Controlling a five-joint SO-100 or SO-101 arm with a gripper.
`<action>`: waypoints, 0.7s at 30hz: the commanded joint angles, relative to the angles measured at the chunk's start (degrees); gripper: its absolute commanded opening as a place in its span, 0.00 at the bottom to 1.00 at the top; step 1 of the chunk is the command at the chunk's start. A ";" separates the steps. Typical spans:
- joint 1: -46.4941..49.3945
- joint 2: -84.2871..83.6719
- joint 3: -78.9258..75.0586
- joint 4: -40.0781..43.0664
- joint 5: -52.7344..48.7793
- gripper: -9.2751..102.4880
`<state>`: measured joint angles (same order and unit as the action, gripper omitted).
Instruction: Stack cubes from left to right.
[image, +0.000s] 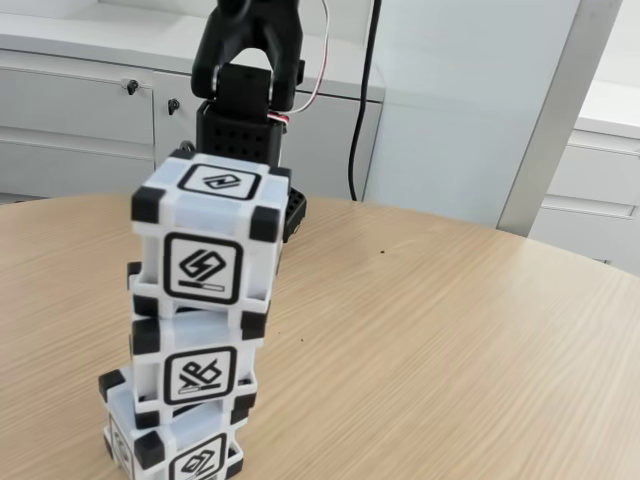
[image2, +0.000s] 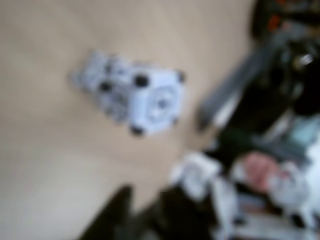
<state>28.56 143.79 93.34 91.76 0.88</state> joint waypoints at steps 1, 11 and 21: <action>-0.09 1.58 -1.32 -2.99 6.59 0.09; -0.09 8.17 -0.26 -8.26 15.56 0.08; -12.92 23.12 19.51 -11.07 10.11 0.08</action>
<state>17.49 164.00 109.51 82.79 12.39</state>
